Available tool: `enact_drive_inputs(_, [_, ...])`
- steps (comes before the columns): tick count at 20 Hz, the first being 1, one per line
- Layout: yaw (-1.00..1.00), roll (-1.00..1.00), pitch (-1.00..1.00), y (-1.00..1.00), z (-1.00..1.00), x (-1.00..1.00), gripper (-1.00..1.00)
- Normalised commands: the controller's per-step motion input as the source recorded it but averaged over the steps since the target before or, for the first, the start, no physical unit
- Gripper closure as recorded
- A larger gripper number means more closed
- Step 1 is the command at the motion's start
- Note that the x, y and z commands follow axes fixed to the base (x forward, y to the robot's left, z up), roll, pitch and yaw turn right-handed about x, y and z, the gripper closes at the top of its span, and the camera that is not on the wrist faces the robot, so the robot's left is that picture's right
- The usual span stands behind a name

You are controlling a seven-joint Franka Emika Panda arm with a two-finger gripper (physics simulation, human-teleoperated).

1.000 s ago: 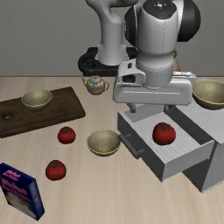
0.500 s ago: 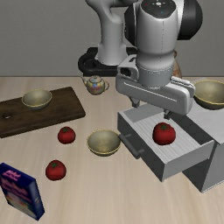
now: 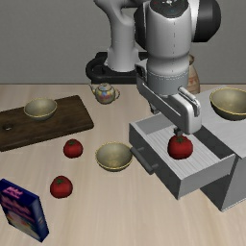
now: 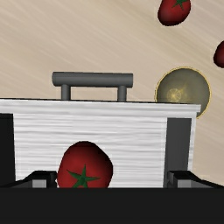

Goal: Pick the tomato in the top layer of the drawer and place it on the porcelain bowl at the top of the cabinet

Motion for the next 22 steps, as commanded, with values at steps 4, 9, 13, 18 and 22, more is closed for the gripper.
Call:
enact_drive_inputs(4, [-0.22, 0.00, 0.00, 0.25, 0.00, 0.25, -1.00])
enact_drive_inputs(9, [0.00, 0.00, 0.00, 0.20, -0.80, 0.00, -1.00])
enact_drive_inputs(13, [0.00, 0.00, 0.00, 0.25, -0.75, 0.00, -1.00])
enact_drive_inputs(18, [0.00, 0.00, 0.00, 0.00, 0.00, 0.00, 1.00])
enact_drive_inputs(22, [0.00, 0.00, 0.00, 0.00, 0.00, 0.00, 1.00])
